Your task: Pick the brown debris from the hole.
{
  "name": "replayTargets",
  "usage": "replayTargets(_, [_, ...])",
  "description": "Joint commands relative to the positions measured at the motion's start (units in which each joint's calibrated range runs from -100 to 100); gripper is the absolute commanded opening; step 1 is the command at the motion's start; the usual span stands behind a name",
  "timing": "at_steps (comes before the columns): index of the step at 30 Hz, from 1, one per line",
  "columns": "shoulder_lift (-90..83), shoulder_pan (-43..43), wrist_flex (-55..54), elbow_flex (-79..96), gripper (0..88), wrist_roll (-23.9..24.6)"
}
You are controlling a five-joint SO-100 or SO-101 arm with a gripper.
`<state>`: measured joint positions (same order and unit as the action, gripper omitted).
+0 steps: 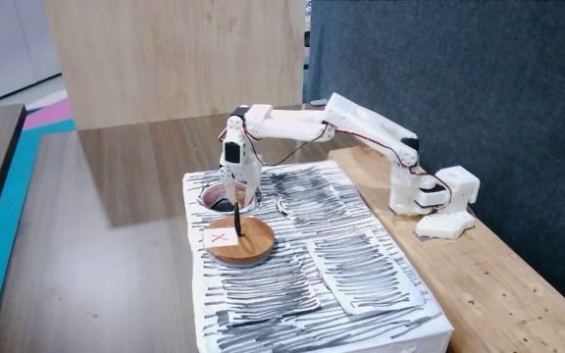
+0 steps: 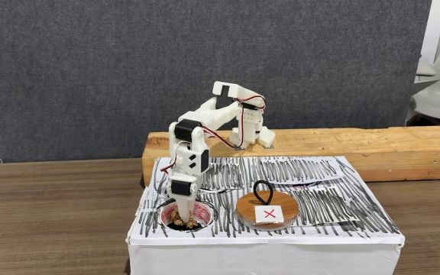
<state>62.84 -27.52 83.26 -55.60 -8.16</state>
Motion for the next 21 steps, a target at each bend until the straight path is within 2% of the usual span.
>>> replayTargets(1, [-0.28,-0.4,0.13,-0.42,1.2,-0.41])
replayTargets(10, [-3.13,0.92,0.8,-1.31,1.2,-0.41])
replayTargets(21, [-27.16,3.26,4.49,-0.15,1.2,-0.41])
